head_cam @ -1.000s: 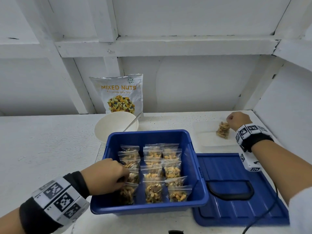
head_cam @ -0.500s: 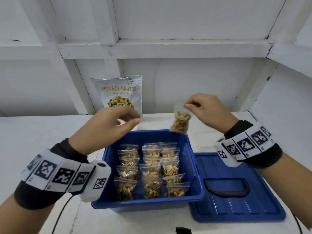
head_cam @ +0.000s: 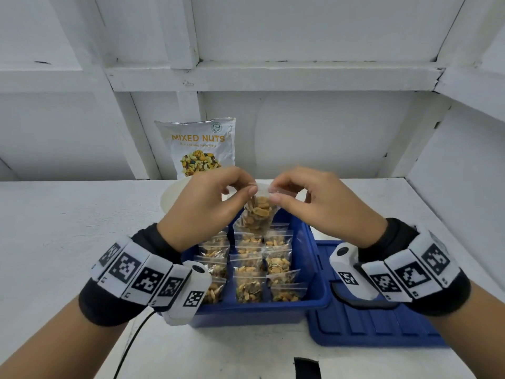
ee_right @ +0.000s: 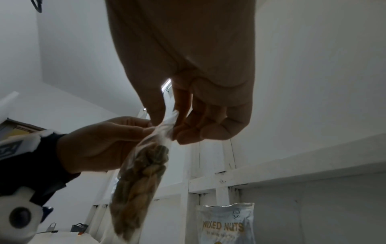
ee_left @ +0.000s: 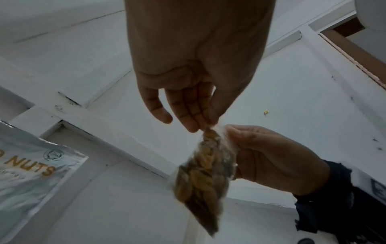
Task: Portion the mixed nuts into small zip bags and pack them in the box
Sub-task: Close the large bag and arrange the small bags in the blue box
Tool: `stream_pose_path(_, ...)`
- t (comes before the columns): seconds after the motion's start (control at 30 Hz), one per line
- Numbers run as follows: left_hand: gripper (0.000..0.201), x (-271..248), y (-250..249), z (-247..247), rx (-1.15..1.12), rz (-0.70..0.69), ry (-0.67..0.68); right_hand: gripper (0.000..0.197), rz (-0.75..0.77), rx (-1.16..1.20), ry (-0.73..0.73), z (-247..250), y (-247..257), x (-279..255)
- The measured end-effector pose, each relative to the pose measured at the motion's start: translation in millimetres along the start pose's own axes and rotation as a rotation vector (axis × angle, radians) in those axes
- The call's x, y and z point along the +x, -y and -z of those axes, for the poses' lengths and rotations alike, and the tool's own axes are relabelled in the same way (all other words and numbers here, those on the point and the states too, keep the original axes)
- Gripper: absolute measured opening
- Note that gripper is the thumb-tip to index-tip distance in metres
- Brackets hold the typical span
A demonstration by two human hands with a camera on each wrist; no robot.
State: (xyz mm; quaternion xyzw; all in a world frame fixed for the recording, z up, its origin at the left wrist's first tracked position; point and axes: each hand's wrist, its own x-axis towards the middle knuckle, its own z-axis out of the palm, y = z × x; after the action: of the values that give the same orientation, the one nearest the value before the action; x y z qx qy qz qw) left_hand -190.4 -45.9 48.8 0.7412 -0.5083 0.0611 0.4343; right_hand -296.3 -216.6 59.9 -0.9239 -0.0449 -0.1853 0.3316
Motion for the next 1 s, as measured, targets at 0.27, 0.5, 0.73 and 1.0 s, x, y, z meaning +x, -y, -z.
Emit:
stream_pose_path(0.27,0.008,-6,-3,5,-0.08,0.074,-0.019,0.006,-0.013,0.117,-0.129,-4,0,-12)
stream_pose_path(0.5,0.028,-13,-4,8,-0.032,0.02,0.065,0.008,0.028,0.136,-0.118,-7,3,-13)
stream_pose_path(0.73,0.015,-18,0,6,-0.003,-0.02,-0.002,0.005,-0.002,0.151,-0.124,-18,6,-12)
stream_pose_path(1.0,0.021,-18,3,9,-0.086,0.064,0.023,0.016,-0.028,0.196,-0.154,-22,7,-12)
